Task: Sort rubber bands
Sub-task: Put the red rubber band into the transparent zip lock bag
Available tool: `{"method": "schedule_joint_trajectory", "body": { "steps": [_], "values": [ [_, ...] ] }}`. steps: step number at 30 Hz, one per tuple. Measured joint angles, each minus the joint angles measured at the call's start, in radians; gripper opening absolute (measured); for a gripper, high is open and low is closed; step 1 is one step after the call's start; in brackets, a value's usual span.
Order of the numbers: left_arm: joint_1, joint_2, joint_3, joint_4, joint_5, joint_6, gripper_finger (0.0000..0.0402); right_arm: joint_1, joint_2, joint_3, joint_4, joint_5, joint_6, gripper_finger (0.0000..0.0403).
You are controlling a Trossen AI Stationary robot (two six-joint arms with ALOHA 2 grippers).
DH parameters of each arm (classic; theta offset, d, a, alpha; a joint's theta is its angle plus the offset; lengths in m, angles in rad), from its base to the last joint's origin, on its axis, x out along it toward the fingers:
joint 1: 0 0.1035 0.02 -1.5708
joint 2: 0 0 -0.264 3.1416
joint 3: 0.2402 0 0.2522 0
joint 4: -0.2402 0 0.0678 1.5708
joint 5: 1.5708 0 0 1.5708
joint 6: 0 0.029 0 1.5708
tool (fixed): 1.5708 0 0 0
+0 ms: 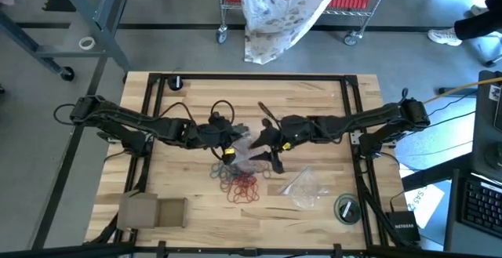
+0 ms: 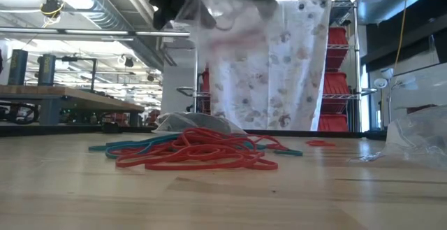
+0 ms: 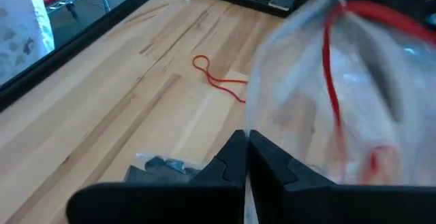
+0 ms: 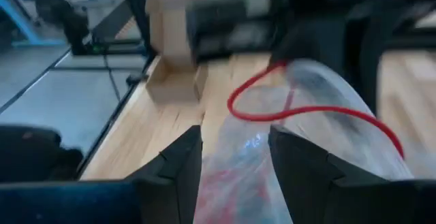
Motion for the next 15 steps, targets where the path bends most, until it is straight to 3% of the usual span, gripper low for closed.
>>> {"method": "schedule_joint_trajectory", "body": {
  "steps": [9, 15],
  "values": [
    [0.002, 0.003, 0.000, -0.048, -0.006, 0.003, 0.0001, 0.001, 0.000, 0.062, -0.158, -0.005, 0.006, 0.0166],
    [0.000, 0.003, 0.000, -0.045, -0.007, 0.002, 0.0001, 0.000, 0.000, 0.063, -0.112, 0.093, 0.006, 0.0166]
  ]
}}
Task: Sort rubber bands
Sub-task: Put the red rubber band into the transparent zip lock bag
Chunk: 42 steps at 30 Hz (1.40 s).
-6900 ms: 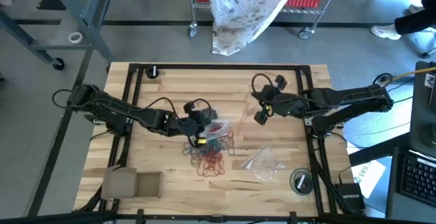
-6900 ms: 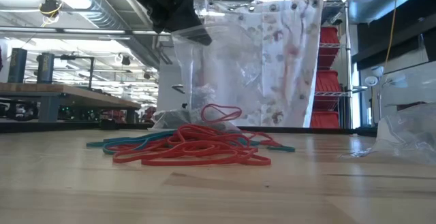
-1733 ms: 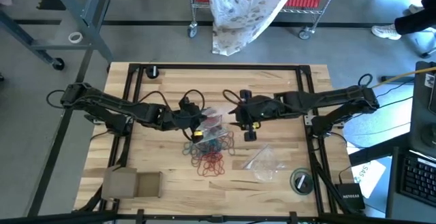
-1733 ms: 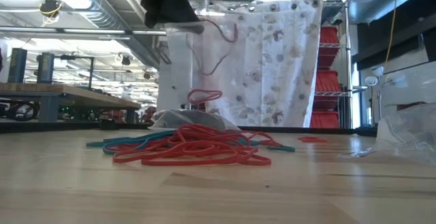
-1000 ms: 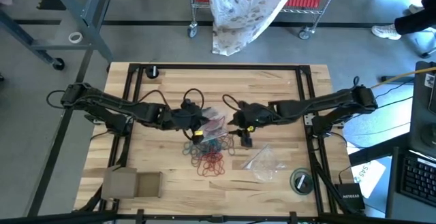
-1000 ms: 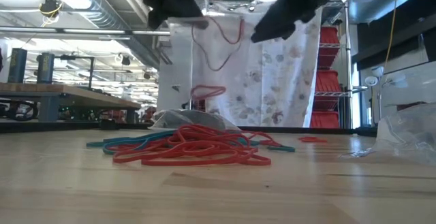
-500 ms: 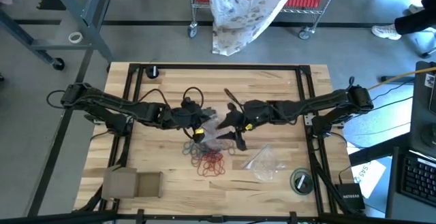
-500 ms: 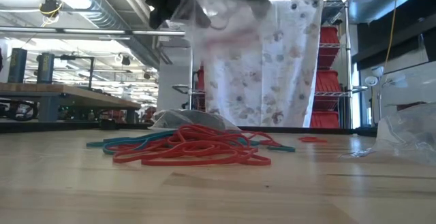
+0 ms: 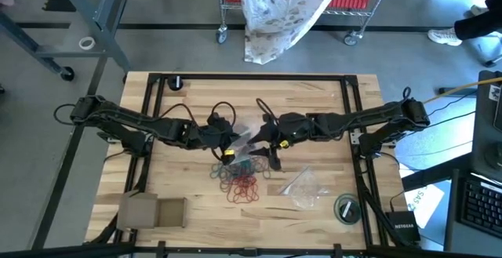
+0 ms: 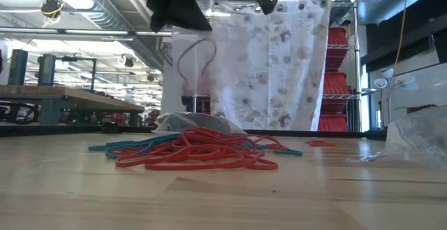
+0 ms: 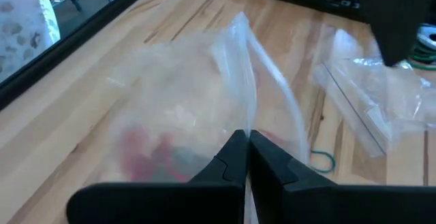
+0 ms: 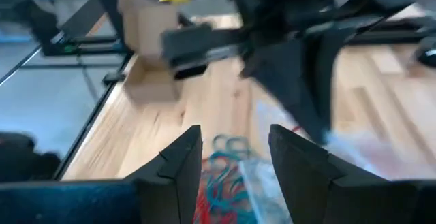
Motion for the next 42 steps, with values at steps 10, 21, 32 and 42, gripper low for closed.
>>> {"method": "schedule_joint_trajectory", "body": {
  "steps": [10, 21, 32, 42],
  "values": [
    [0.000, 0.000, 0.000, -0.048, -0.001, 0.000, 0.0001, 0.010, -0.009, 0.000, -0.343, 0.042, -0.007, 0.0166],
    [0.000, -0.001, 0.000, -0.070, -0.013, -0.013, 0.0001, -0.096, -0.021, -0.130, -0.637, 0.291, 0.148, 0.0166],
    [0.000, -0.001, 0.000, -0.056, -0.013, -0.018, 0.0001, -0.301, -0.006, -0.276, -0.584, 0.234, 0.628, 0.0166],
    [0.000, -0.001, 0.000, -0.054, -0.013, -0.014, 0.0001, -0.308, 0.111, -0.278, -0.483, 0.239, 0.733, 0.0166]
  ]
}}
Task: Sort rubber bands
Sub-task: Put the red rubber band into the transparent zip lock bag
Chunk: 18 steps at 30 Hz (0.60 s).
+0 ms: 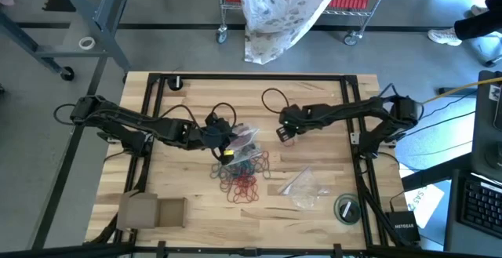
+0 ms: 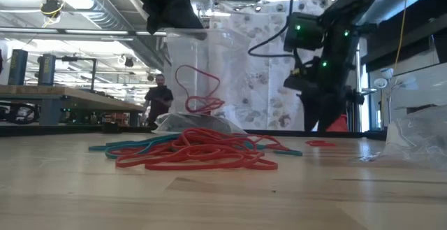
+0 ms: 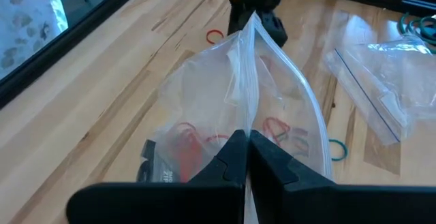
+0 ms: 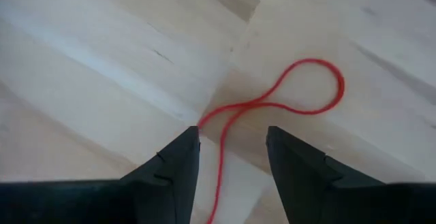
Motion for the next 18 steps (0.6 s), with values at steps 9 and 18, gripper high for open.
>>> {"method": "schedule_joint_trajectory", "body": {
  "steps": [9, 18],
  "values": [
    [0.000, 0.000, 0.000, 0.008, 0.000, 0.012, 0.0001, -0.009, 0.098, 0.003, 0.071, 0.028, 0.031, 0.0165],
    [0.000, 0.000, 0.000, 0.031, 0.000, 0.026, 0.0001, -0.012, 0.108, 0.003, 0.112, 0.046, -0.008, 0.0134]
  ]
}}
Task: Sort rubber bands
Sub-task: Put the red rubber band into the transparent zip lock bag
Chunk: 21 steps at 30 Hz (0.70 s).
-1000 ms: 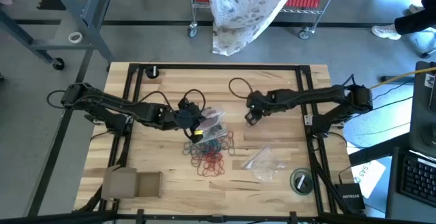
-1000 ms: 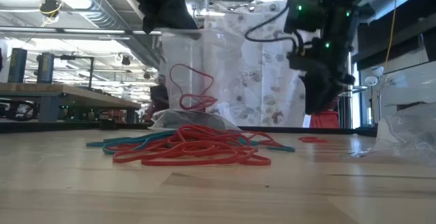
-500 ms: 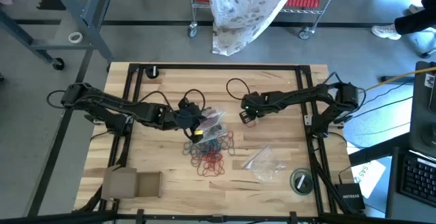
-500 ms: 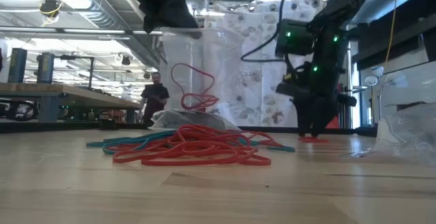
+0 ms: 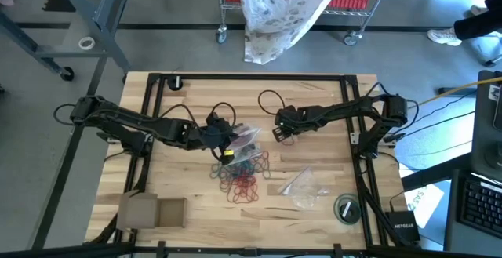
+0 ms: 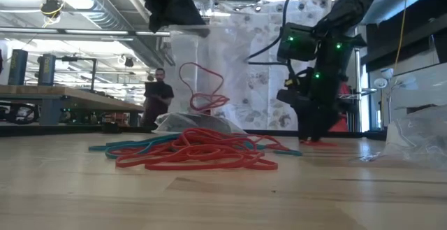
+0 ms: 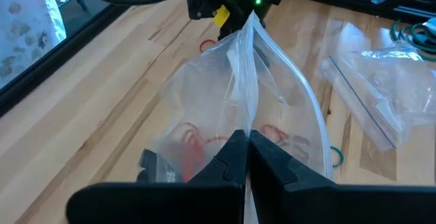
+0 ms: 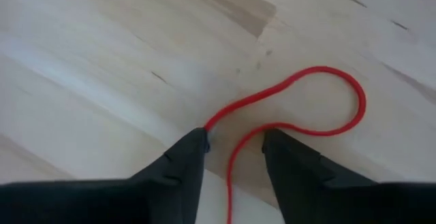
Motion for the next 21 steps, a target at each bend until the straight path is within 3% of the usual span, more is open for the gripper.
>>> {"method": "schedule_joint_trajectory", "body": {
  "steps": [9, 15, 21],
  "values": [
    [0.000, 0.000, 0.000, 0.000, 0.000, -0.001, 0.0001, -0.001, 0.015, 0.000, 0.070, -0.014, -0.085, 0.0008],
    [0.000, 0.000, 0.000, -0.001, 0.000, 0.000, 0.0001, 0.013, 0.002, -0.001, 0.076, -0.016, -0.184, 0.0002],
    [0.000, 0.000, 0.000, -0.003, 0.000, 0.013, 0.0001, 0.071, -0.140, 0.010, 0.036, -0.021, -0.264, 0.0000]
  ]
}}
